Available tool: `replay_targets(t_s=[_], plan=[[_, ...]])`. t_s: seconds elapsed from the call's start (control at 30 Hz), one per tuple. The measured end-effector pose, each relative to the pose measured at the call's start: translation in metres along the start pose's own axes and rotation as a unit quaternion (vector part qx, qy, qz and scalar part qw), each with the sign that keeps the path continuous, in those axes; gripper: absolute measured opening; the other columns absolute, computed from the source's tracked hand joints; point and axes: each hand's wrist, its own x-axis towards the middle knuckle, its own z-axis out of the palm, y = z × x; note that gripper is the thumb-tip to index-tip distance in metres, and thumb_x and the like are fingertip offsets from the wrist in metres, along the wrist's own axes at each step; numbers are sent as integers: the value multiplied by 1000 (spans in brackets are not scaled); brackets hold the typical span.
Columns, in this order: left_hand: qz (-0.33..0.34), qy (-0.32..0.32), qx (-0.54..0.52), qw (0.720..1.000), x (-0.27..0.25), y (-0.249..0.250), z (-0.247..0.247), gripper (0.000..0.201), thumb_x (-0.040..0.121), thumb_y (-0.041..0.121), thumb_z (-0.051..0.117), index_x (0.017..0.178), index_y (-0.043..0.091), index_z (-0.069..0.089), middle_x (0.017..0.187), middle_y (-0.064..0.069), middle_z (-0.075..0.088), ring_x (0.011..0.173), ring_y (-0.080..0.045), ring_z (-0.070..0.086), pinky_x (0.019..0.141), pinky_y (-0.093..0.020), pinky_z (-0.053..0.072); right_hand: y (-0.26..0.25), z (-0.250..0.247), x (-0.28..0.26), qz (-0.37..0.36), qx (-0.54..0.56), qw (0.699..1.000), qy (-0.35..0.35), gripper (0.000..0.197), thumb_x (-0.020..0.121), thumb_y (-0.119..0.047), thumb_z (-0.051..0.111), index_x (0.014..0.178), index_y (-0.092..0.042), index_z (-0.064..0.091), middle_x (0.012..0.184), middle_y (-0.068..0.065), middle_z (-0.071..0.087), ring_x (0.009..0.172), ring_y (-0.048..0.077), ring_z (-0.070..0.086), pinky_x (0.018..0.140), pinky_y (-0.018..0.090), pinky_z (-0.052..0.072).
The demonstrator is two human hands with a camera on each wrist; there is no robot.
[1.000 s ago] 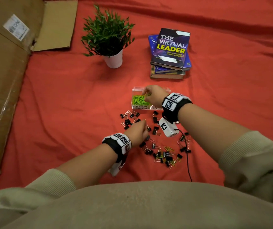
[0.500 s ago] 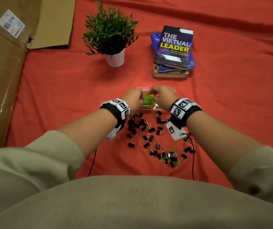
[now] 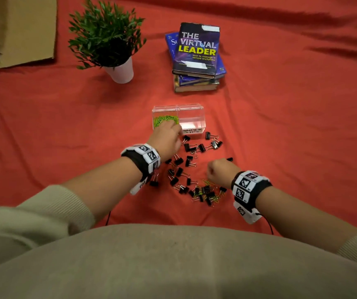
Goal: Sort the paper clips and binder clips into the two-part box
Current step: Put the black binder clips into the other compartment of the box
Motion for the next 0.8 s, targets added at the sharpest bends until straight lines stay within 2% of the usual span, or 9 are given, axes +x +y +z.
replay_targets(t_s=[0.1, 0.17, 0.23, 0.37, 0.43, 0.53, 0.6, 0.7, 0.8], plan=[[17, -81, -4, 997, -34, 28, 24, 14, 87, 24, 52, 97, 15, 58, 103, -3, 55, 99, -21, 55, 82, -34, 50, -1, 12, -4, -11, -54, 998, 18, 25, 87, -29, 55, 78, -6, 56, 87, 13, 68, 81, 29, 65, 69, 31, 52], [1, -149, 30, 988, -50, 44, 41, 23, 87, 33, 53, 97, 13, 58, 103, -6, 57, 96, -25, 58, 78, -35, 51, -4, 18, -7, -22, -73, 997, 30, 25, 87, -34, 57, 83, -9, 59, 91, 13, 67, 85, 29, 65, 68, 30, 47], [-11, -186, 67, 980, -61, 54, 57, 35, 87, 42, 54, 100, 10, 58, 106, -9, 59, 100, -27, 58, 81, -37, 49, -7, 19, -7, -18, -89, 995, 31, 24, 87, -29, 57, 91, -6, 62, 95, 13, 67, 88, 31, 65, 72, 33, 50], [5, -193, 102, 976, -68, 61, 73, 43, 88, 43, 55, 108, 5, 58, 113, -14, 58, 110, -31, 54, 90, -40, 45, -9, 18, -5, -8, -112, 994, -1, 17, 87, -11, 52, 99, -3, 62, 103, 16, 67, 94, 32, 65, 77, 35, 52], [7, -191, 98, 977, -66, 61, 75, 38, 89, 36, 56, 111, 4, 57, 115, -15, 57, 113, -32, 52, 94, -40, 43, -7, 18, -6, -22, -121, 992, 1, 18, 87, -11, 51, 99, -2, 62, 104, 16, 66, 96, 33, 64, 79, 35, 52], [-6, -178, 81, 981, -63, 61, 73, 30, 88, 27, 55, 108, 4, 57, 114, -14, 58, 110, -32, 54, 89, -38, 45, -6, 19, -8, -42, -124, 991, 16, 19, 86, -12, 51, 98, -2, 61, 104, 17, 65, 97, 33, 63, 78, 35, 50], [-30, -168, 61, 983, -59, 59, 70, 26, 87, 26, 54, 103, 6, 57, 110, -13, 58, 104, -31, 56, 85, -38, 47, -2, 18, -7, -49, -96, 994, 19, 19, 84, -12, 51, 97, -2, 60, 103, 17, 65, 96, 33, 63, 78, 36, 50], [-81, -145, 14, 986, -51, 49, 64, 23, 87, 25, 53, 100, 7, 59, 108, -11, 58, 101, -29, 57, 82, -38, 50, 11, 14, -4, -23, 27, 999, 28, 18, 84, -15, 53, 94, -4, 64, 95, 13, 68, 86, 29, 64, 76, 34, 53], [-119, -121, -28, 985, -46, 39, 58, 19, 90, 22, 53, 100, 9, 62, 107, -8, 62, 98, -27, 59, 81, -35, 49, 25, 7, -3, 17, 200, 979, 31, 18, 91, -19, 53, 89, -9, 67, 77, 5, 65, 67, 19, 57, 61, 27, 46]])
